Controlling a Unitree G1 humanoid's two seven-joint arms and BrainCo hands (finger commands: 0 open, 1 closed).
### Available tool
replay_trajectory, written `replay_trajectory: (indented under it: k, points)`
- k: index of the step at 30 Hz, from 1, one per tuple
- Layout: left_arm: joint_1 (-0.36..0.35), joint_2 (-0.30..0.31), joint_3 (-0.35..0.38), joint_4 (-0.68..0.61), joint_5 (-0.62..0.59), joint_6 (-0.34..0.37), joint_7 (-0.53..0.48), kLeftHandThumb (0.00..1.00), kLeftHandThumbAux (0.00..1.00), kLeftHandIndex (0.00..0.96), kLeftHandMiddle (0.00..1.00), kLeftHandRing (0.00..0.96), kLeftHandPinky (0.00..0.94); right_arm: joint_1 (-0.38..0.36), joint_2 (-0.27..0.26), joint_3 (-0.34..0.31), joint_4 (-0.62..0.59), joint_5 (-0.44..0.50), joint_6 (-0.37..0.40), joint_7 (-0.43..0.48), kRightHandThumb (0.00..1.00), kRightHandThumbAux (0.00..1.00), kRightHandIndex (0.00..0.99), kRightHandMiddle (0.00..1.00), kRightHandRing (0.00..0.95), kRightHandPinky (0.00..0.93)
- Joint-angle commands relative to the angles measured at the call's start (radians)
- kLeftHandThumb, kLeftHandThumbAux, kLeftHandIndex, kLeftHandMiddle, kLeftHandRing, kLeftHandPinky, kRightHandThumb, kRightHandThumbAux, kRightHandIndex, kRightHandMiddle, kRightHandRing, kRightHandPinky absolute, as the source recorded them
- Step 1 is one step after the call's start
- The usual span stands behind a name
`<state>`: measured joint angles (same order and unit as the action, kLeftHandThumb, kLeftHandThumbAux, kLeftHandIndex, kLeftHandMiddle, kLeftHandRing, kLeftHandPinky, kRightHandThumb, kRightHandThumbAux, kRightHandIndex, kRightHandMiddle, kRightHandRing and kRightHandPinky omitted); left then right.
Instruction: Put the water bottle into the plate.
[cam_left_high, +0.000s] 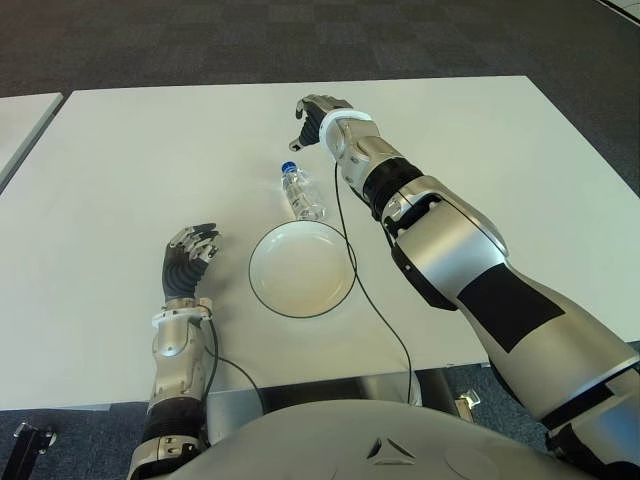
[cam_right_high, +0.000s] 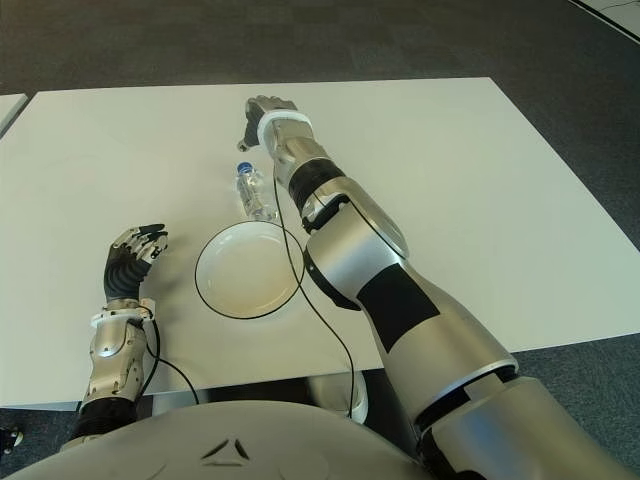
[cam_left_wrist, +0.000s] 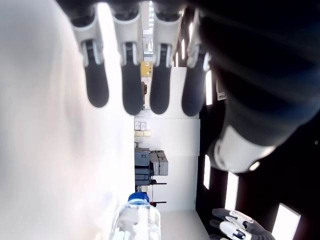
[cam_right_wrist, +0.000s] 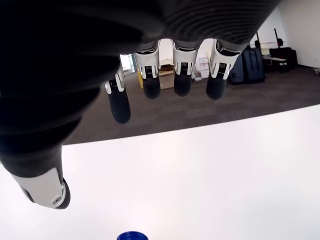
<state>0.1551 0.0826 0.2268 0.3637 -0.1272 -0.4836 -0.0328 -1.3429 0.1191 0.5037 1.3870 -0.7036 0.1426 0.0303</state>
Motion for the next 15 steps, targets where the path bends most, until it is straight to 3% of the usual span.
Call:
replay_trajectory:
  k: [1,8,15]
  points:
    - [-0.019,0.002,0.005,0.025,0.013,-0.006,0.013,0.692,0.725,0.410,0.333,0.342,0.380,-0.022,0.047,0.009,0.005,-0.004,0.008,0.010,0.159,0.614,0.151,0.000,0.000,0.000]
    - [-0.027,-0.002,0.008,0.033,0.004,-0.009,0.007,0.694,0.724,0.410,0.331,0.338,0.376,-0.019,0.058,0.034,0.008,-0.018,0.034,0.039,0.113,0.607,0.072,0.000,0.000,0.000]
    - [-0.028,-0.004,0.009,0.034,0.010,-0.018,0.016,0.697,0.724,0.411,0.333,0.330,0.357,0.004,0.105,0.101,0.015,-0.069,0.117,0.076,0.018,0.553,0.006,0.000,0.000,0.000]
